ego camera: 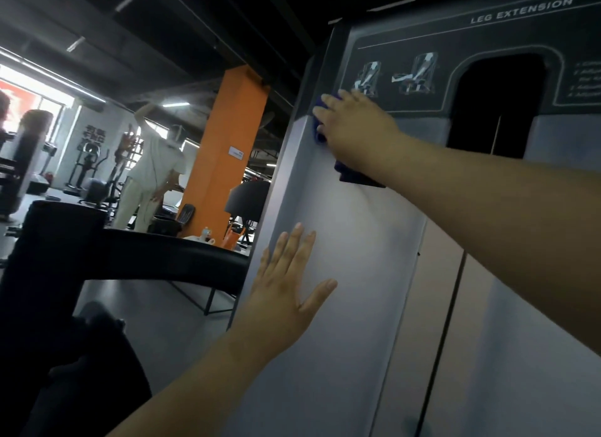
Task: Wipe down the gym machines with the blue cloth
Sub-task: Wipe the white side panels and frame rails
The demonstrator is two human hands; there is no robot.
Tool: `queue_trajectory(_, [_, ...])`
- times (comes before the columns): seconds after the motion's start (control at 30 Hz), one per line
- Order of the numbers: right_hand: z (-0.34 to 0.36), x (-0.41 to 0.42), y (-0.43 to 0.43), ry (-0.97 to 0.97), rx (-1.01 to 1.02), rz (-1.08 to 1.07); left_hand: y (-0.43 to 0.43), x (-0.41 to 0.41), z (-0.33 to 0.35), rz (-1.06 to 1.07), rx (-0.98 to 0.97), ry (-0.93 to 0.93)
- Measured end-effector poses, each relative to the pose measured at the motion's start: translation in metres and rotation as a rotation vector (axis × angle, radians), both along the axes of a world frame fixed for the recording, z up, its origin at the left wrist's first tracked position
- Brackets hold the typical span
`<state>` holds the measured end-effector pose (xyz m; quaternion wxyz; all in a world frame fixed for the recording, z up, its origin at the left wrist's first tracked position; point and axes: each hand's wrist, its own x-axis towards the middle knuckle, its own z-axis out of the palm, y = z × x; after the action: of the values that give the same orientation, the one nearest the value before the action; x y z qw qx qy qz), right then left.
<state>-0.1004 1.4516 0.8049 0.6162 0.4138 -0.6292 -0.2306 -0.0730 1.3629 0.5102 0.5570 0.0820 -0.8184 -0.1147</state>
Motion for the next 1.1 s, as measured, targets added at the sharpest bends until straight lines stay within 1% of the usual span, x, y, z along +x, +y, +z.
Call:
queue_trajectory(0.03, [-0.006, 0.000, -0.004, -0.018, -0.019, 0.010, 0.000, 0.000, -0.002, -0.002, -0.005, 0.006])
queue_trajectory(0.07, [-0.016, 0.000, -0.008, -0.030, 0.009, 0.037, -0.001, 0.001, -0.003, -0.004, -0.010, 0.007])
queue_trajectory(0.17, [-0.040, -0.001, -0.017, -0.026, 0.215, 0.163, -0.004, 0.001, -0.005, -0.010, -0.026, 0.009])
queue_trajectory(0.2, [-0.037, 0.000, -0.018, -0.007, 0.223, 0.175, -0.006, 0.002, -0.006, -0.009, -0.036, 0.012])
queue_trajectory(0.23, [-0.029, 0.000, -0.019, 0.019, 0.179, 0.172, -0.007, 0.002, -0.006, -0.004, -0.048, 0.013])
queue_trajectory(0.3, [-0.014, -0.001, -0.021, 0.060, 0.004, 0.119, -0.009, 0.003, -0.009, 0.004, -0.066, 0.010])
queue_trajectory(0.33, [-0.011, -0.002, -0.022, 0.048, -0.066, 0.097, -0.009, 0.003, -0.011, 0.004, -0.068, 0.015])
queue_trajectory(0.37, [-0.016, -0.001, -0.025, 0.038, -0.089, 0.098, -0.009, 0.003, -0.012, 0.004, -0.068, 0.020])
queue_trajectory(0.4, [-0.026, 0.001, -0.031, 0.028, -0.064, 0.109, -0.008, 0.002, -0.013, 0.004, -0.068, 0.022])
queue_trajectory(0.53, [-0.081, 0.005, -0.042, -0.030, 0.345, 0.183, -0.008, -0.001, -0.013, -0.001, -0.057, 0.016])
queue_trajectory(0.57, [-0.084, 0.004, -0.042, -0.021, 0.376, 0.194, -0.008, -0.001, -0.012, -0.004, -0.059, 0.013])
queue_trajectory(0.6, [-0.081, 0.002, -0.040, -0.001, 0.345, 0.201, -0.008, 0.000, -0.013, -0.007, -0.062, 0.013])
queue_trajectory(0.67, [-0.066, -0.002, -0.036, 0.024, 0.198, 0.201, -0.010, 0.000, -0.015, -0.005, -0.066, 0.013])
queue_trajectory(0.73, [-0.060, -0.005, -0.033, -0.023, 0.091, 0.225, -0.013, 0.001, -0.020, 0.002, -0.077, 0.004])
queue_trajectory(0.77, [-0.065, -0.006, -0.034, -0.047, 0.122, 0.223, -0.014, 0.001, -0.023, 0.005, -0.086, 0.000])
queue_trajectory(0.8, [-0.072, -0.008, -0.035, -0.055, 0.205, 0.220, -0.016, 0.001, -0.026, 0.008, -0.096, -0.001])
queue_trajectory(0.87, [-0.087, -0.011, -0.037, 0.004, 0.378, 0.184, -0.018, 0.002, -0.030, 0.011, -0.110, -0.003])
queue_trajectory(0.9, [-0.088, -0.011, -0.036, 0.019, 0.393, 0.194, -0.020, 0.003, -0.031, 0.013, -0.115, -0.005])
queue_trajectory(0.93, [-0.084, -0.011, -0.034, 0.017, 0.355, 0.221, -0.020, 0.003, -0.031, 0.015, -0.118, -0.007])
queue_trajectory(1.0, [-0.076, -0.010, -0.028, 0.003, 0.202, 0.258, -0.021, 0.002, -0.031, 0.021, -0.125, 0.000])
queue_trajectory(1.03, [-0.077, -0.010, -0.027, -0.023, 0.157, 0.266, -0.021, 0.002, -0.031, 0.027, -0.126, 0.004])
queue_trajectory(1.07, [-0.083, -0.009, -0.026, -0.039, 0.180, 0.263, -0.021, 0.001, -0.031, 0.027, -0.125, 0.005])
queue_trajectory(1.1, [-0.090, -0.010, -0.025, -0.043, 0.261, 0.261, -0.021, 0.001, -0.031, 0.019, -0.123, 0.008])
